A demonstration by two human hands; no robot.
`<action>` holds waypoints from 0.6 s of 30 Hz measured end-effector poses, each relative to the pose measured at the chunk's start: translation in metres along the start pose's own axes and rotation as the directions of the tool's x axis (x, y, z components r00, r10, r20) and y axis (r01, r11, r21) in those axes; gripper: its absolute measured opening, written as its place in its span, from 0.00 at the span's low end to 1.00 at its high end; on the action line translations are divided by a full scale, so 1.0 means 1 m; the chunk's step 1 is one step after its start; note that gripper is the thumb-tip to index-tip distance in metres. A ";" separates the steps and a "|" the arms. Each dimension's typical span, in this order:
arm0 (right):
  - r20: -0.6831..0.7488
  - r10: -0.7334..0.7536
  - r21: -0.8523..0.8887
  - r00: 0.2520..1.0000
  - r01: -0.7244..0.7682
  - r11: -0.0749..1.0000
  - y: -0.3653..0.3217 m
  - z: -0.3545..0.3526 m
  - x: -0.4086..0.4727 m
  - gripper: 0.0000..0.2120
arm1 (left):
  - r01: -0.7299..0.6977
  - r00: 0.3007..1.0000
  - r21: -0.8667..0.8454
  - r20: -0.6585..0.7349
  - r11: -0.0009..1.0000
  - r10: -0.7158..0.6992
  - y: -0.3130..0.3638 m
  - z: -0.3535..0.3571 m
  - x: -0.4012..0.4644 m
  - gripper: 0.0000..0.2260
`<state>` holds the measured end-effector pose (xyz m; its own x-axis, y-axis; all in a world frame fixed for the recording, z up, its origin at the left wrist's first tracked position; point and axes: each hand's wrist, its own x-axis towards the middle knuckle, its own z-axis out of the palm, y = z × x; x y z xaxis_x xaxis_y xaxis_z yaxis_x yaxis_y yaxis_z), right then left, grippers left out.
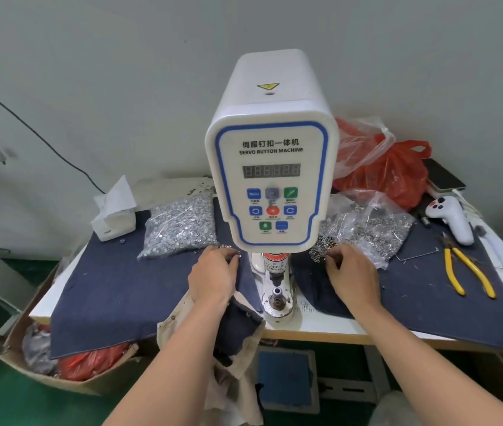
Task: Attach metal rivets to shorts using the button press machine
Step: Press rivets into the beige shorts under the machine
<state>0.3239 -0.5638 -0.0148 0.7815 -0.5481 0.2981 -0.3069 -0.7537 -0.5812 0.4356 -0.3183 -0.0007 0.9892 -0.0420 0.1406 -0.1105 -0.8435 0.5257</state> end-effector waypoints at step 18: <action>0.396 0.247 0.605 0.884 -0.454 0.654 -0.049 -0.038 -0.010 0.06 | 0.039 0.998 -0.150 -0.035 0.988 -0.044 -0.005 -0.002 -0.006 0.03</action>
<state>0.3101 -0.5354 0.0397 0.8302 -0.5278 -0.1797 -0.2264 -0.0246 -0.9737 0.4300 -0.3128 -0.0020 0.9891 0.0144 0.1467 -0.0855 -0.7546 0.6506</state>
